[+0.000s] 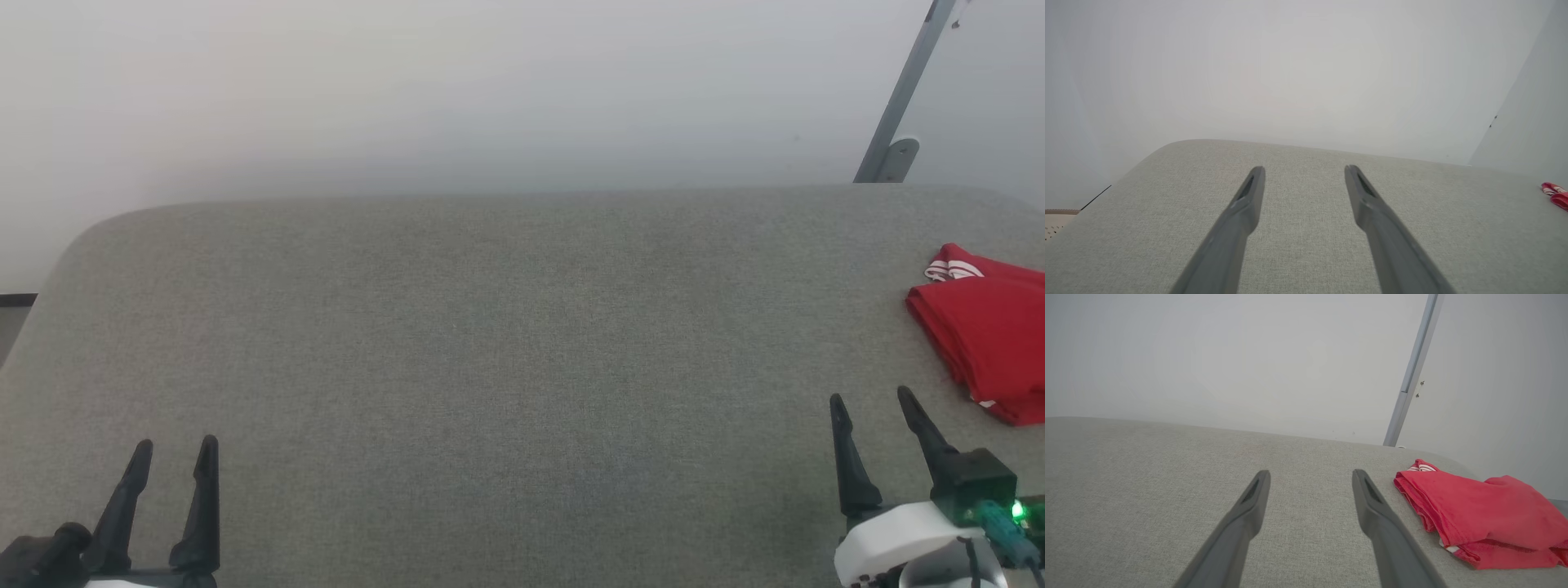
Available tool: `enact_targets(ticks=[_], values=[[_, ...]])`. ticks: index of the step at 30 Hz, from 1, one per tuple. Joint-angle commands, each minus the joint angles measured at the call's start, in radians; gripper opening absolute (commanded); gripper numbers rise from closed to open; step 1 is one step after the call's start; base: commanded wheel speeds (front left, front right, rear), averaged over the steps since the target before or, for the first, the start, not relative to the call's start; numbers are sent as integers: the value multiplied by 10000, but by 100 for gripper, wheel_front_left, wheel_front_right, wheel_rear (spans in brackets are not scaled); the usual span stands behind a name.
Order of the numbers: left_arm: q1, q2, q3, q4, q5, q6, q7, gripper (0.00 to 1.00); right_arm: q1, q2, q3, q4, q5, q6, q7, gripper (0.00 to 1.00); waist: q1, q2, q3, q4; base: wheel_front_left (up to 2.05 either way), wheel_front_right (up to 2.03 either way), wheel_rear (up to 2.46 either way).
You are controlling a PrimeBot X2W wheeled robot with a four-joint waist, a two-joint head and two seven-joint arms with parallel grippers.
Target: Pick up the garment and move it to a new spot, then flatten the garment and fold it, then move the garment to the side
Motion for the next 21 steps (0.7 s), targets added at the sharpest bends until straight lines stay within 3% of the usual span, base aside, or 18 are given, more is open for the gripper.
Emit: enact_targets(ticks=[1, 21], values=[[111, -18, 48, -40, 37, -19, -36, 100, 107, 61, -19, -106, -4, -20, -23, 100, 0, 0, -1, -2, 0, 0, 0], [117, -69, -47, -199, 59, -19, -36, 100, 565, 368, -131, -520, 77, -20, -22, 100, 0, 0, 1, -104, 0, 0, 0]])
